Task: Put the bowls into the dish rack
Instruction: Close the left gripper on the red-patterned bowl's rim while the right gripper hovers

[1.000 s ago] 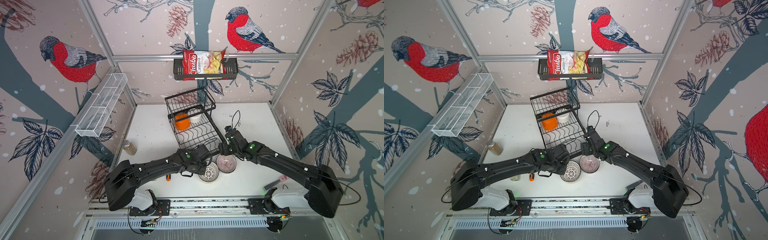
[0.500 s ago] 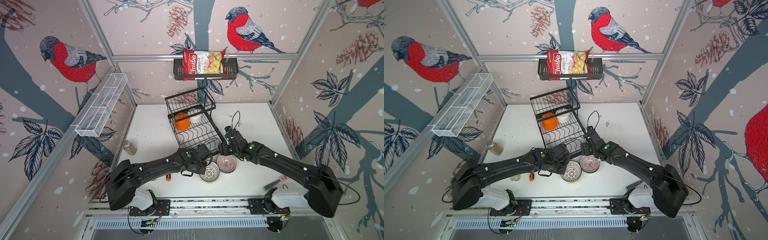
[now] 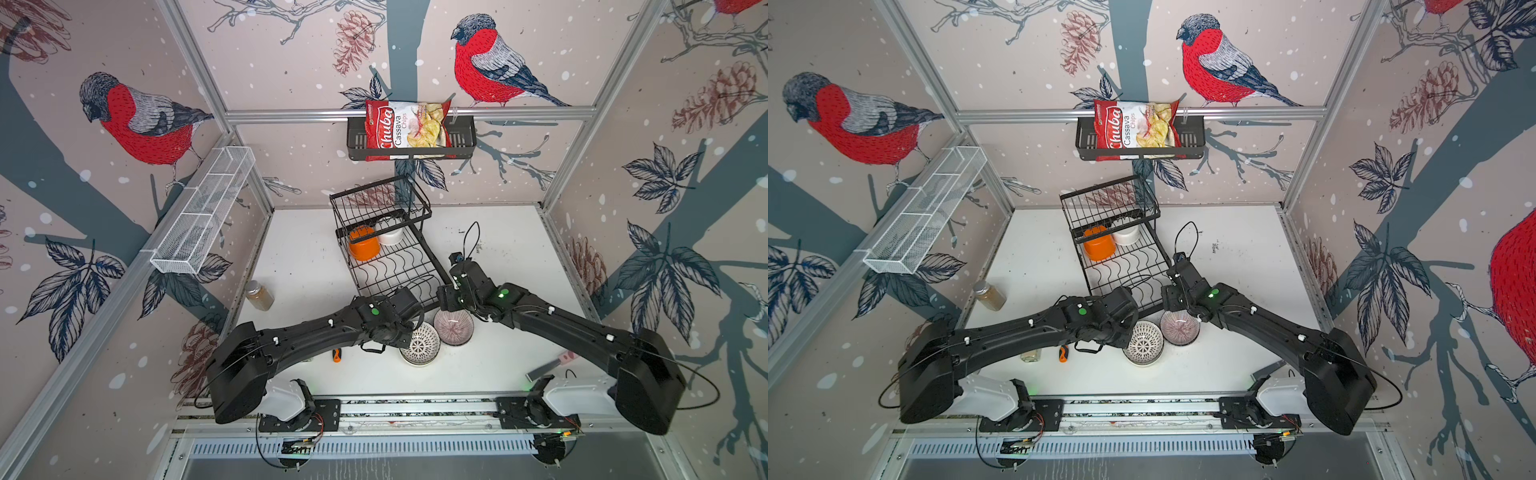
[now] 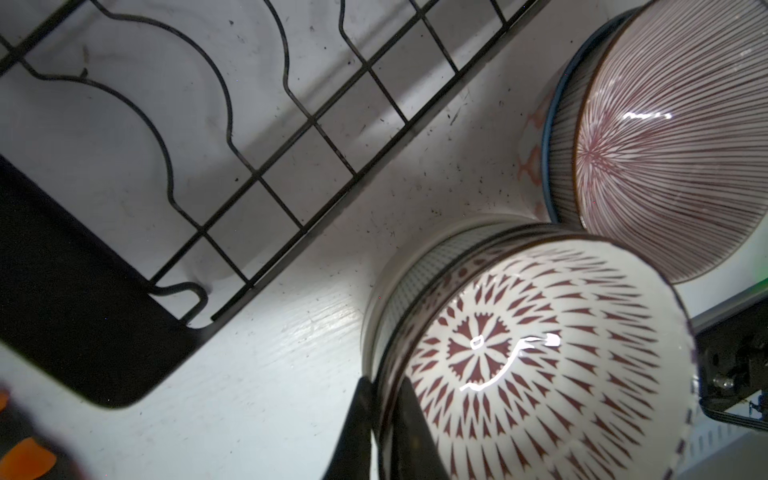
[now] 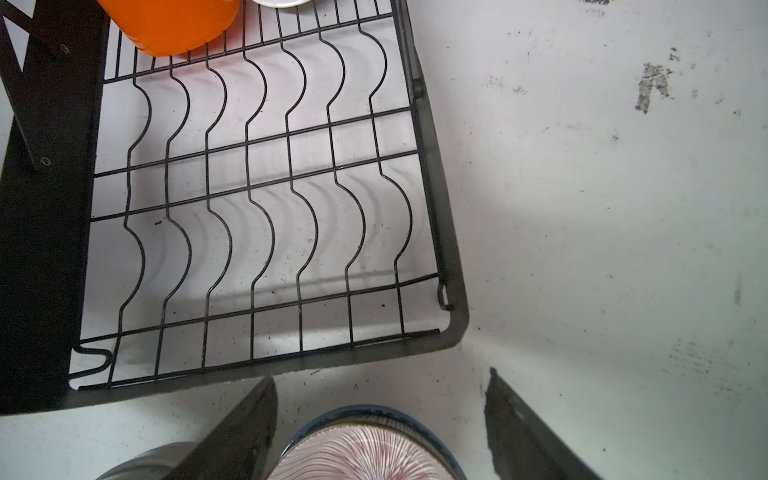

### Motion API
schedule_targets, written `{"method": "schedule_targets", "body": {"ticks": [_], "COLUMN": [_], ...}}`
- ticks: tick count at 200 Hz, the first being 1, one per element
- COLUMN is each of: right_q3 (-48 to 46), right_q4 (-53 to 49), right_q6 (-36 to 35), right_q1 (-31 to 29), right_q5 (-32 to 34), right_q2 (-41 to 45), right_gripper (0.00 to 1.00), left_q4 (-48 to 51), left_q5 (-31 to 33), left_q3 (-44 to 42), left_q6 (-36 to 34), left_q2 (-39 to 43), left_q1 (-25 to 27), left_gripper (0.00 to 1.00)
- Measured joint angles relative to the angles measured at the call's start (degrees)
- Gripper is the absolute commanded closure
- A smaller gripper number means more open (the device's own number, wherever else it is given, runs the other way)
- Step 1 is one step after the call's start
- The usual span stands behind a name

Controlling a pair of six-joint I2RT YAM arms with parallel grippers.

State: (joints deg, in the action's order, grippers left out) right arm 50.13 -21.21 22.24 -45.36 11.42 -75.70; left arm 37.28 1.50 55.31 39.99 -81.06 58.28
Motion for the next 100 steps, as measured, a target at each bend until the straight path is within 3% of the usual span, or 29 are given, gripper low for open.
{"method": "schedule_targets", "body": {"ticks": [100], "right_q3": [-0.02], "right_q4": [0.63], "right_q6": [-0.04], "right_q1": [0.0], "right_q5": [-0.79], "right_q2": [-0.31], "right_gripper": [0.21], "left_q4": [-0.52], "left_q5": [-0.09], "left_q3": [-1.29], "left_q6": [-0.9], "left_q2": [2.16], "left_q1": [0.04], "left_gripper": [1.0]}}
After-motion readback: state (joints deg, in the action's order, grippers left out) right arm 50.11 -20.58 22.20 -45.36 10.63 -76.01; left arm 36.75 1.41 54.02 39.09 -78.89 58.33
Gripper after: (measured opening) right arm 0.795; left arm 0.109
